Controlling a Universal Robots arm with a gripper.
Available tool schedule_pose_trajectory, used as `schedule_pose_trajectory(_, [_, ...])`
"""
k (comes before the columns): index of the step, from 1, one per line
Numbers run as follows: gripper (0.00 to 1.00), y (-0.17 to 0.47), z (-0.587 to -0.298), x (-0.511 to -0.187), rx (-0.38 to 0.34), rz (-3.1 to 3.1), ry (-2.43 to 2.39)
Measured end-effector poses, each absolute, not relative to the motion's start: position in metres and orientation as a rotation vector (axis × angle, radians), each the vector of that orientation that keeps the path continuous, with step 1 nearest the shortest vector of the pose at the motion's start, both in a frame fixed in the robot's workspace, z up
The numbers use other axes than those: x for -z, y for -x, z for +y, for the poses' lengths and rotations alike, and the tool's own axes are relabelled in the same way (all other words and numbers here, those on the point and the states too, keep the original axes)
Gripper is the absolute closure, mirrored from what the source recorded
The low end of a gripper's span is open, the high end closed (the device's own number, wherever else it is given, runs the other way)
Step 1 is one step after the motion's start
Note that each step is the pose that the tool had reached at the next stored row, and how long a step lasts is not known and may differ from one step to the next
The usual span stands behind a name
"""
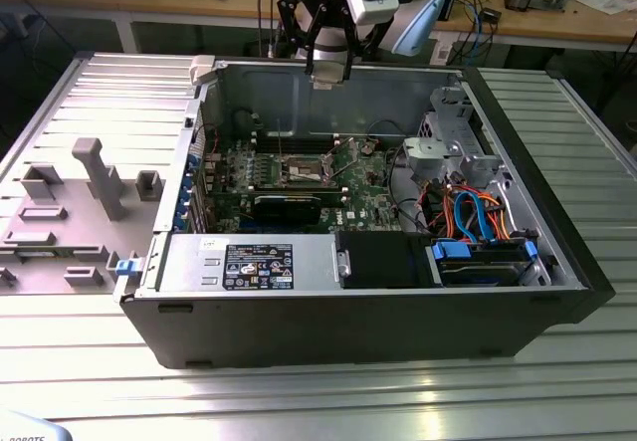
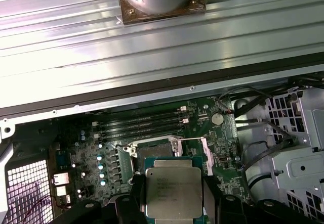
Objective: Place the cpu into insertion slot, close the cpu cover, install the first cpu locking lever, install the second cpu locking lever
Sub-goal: 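Place the cpu into insertion slot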
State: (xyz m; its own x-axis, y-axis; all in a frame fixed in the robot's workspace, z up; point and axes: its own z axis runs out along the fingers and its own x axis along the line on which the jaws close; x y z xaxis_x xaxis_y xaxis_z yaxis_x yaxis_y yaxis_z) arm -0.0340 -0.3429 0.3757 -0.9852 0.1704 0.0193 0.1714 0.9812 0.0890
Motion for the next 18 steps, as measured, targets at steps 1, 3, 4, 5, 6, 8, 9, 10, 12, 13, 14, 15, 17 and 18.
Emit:
schedule_pose_trajectory(1, [0.46,0.0340,-0.3429,-0.3757,0.142,-3.115,0.269])
schedule_pose_trajectory(3, [0.46,0.0340,-0.3429,-0.3757,0.142,-3.115,0.269])
schedule_pose_trajectory(4, [0.46,0.0340,-0.3429,-0.3757,0.141,-3.115,0.269])
schedule_pose_trajectory(5, [0.46,0.0340,-0.3429,-0.3757,0.141,-3.115,0.269])
schedule_pose_trajectory(6, [0.46,0.0340,-0.3429,-0.3757,0.142,-3.115,0.269])
schedule_pose_trajectory(8, [0.46,0.0340,-0.3429,-0.3756,0.141,-3.115,0.269])
schedule_pose_trajectory(9, [0.46,0.0340,-0.3429,-0.3756,0.141,-3.115,0.272])
schedule_pose_trajectory(10, [0.46,0.0341,-0.3429,-0.3756,0.141,-3.115,0.275])
schedule_pose_trajectory(12, [0.46,0.0342,-0.3429,-0.3756,0.142,-3.114,0.286])
schedule_pose_trajectory(13, [0.46,0.0343,-0.3429,-0.3755,0.142,-3.114,0.293])
schedule_pose_trajectory(14, [0.46,0.0342,-0.3429,-0.3755,0.142,-3.113,0.300])
schedule_pose_trajectory(15, [0.46,0.0343,-0.3429,-0.3754,0.142,-3.112,0.319])
schedule_pose_trajectory(17, [0.46,0.0344,-0.3429,-0.3754,0.142,-3.111,0.335])
schedule_pose_trajectory(18, [0.46,0.0345,-0.3429,-0.3752,0.142,-3.109,0.350])
